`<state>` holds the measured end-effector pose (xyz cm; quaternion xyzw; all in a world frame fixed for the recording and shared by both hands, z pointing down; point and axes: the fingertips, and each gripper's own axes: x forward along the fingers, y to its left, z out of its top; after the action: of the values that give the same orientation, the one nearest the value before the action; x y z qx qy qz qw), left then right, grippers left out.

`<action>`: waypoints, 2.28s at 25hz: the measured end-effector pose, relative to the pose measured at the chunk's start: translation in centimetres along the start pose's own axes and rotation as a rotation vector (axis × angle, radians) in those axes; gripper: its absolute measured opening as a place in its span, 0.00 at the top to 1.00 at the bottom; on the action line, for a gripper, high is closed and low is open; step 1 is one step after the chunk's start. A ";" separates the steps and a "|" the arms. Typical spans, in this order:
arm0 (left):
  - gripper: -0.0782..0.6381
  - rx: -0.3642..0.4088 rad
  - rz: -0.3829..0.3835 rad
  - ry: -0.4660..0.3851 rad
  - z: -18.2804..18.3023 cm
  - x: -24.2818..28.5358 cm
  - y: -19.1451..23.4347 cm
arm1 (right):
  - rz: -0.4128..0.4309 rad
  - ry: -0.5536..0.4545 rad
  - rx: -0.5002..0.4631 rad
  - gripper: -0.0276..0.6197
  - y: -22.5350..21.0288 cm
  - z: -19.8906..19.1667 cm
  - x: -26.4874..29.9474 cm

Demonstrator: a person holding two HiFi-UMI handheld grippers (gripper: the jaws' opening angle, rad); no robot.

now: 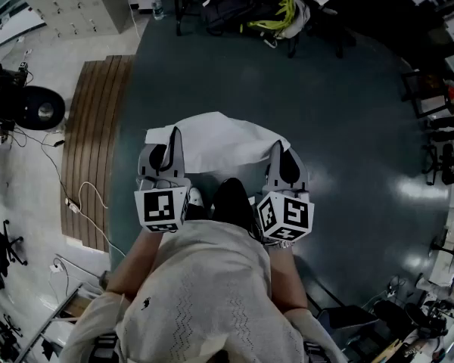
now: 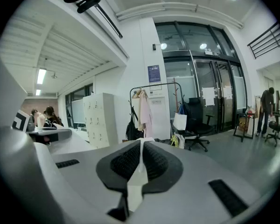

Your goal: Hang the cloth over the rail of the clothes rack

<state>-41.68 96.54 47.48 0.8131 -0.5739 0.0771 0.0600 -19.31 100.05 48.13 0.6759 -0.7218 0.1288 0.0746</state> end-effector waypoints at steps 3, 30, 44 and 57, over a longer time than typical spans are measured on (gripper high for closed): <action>0.87 -0.004 -0.002 0.004 -0.2 1.2 -0.1 | 0.002 0.006 -0.003 0.92 -0.7 0.4 1.0; 0.87 0.061 0.075 0.032 6.4 33.9 -6.5 | 0.125 0.045 -0.003 0.92 -18.5 9.1 29.8; 0.87 0.066 0.055 0.073 5.2 38.3 -6.6 | 0.099 0.057 0.013 0.92 -20.5 9.0 33.7; 0.87 0.054 -0.037 0.087 6.3 50.2 -4.9 | -0.007 0.097 0.026 0.92 -22.9 10.7 42.5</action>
<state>-20.16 50.58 51.03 0.8209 -0.5531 0.1266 0.0645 1.04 55.09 51.84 0.6721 -0.7134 0.1705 0.1013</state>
